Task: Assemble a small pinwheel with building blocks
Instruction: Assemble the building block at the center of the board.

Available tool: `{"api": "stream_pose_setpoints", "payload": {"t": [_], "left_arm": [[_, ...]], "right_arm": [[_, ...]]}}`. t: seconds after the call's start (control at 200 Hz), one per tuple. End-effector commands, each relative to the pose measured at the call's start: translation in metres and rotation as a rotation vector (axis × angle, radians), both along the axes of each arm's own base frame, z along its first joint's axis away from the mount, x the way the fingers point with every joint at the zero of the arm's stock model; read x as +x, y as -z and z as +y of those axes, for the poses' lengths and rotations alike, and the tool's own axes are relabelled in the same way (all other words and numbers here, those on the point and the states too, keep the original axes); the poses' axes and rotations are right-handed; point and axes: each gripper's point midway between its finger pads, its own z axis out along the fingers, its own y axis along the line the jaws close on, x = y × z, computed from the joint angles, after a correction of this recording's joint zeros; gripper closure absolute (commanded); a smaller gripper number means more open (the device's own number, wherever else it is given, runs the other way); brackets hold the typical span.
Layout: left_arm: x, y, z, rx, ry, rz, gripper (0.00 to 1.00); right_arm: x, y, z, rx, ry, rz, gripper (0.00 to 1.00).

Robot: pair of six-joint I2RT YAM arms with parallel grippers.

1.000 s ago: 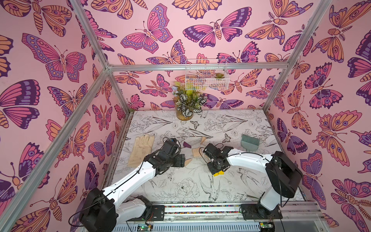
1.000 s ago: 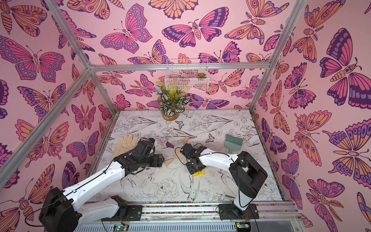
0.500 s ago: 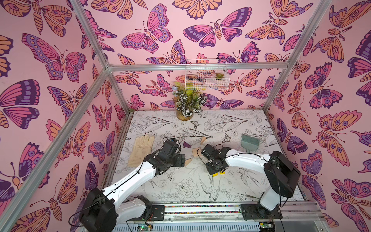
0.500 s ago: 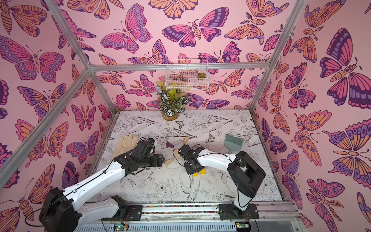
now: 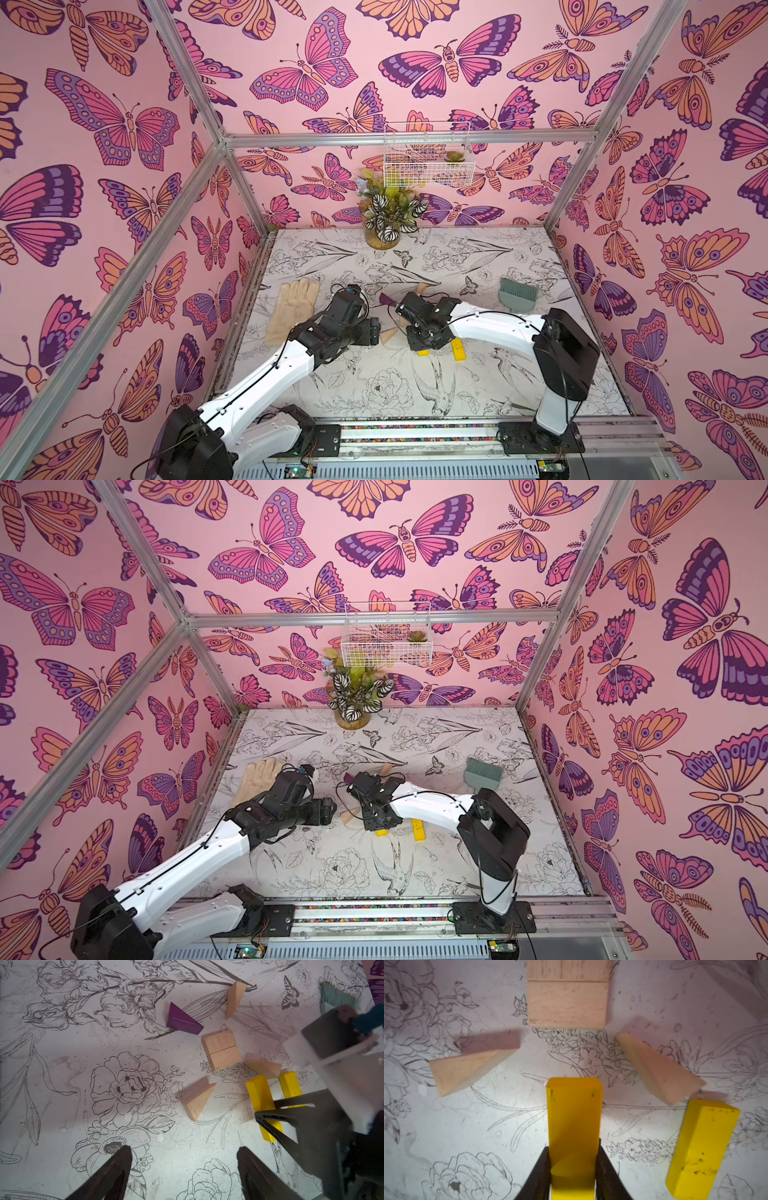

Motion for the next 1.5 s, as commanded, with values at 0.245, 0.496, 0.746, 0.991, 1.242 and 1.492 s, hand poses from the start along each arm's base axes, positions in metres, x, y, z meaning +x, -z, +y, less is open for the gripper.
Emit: {"api": "stream_pose_setpoints", "payload": {"t": [0.245, 0.496, 0.746, 0.991, 1.242, 1.492], "left_arm": [[-0.006, 0.012, 0.011, 0.036, -0.006, 0.032, 0.17], [-0.006, 0.013, 0.012, 0.035, -0.010, 0.034, 0.17], [-0.010, 0.014, 0.018, 0.030, -0.026, 0.030, 0.17], [-0.012, 0.015, 0.020, 0.029, -0.028, 0.033, 0.16], [-0.011, 0.016, 0.019, 0.030, -0.024, 0.038, 0.16], [-0.011, 0.018, 0.019, 0.032, -0.024, 0.047, 0.16]], "right_arm": [[0.010, 0.014, 0.003, -0.086, 0.071, 0.019, 0.81], [0.013, 0.023, 0.004, -0.089, 0.089, 0.049, 0.81], [0.016, 0.030, 0.005, -0.088, 0.100, 0.067, 0.80], [0.019, 0.032, 0.007, -0.087, 0.102, 0.068, 0.79], [0.024, 0.033, 0.008, -0.093, 0.101, 0.059, 0.78], [0.027, 0.033, 0.007, -0.099, 0.108, 0.051, 0.77]]}}
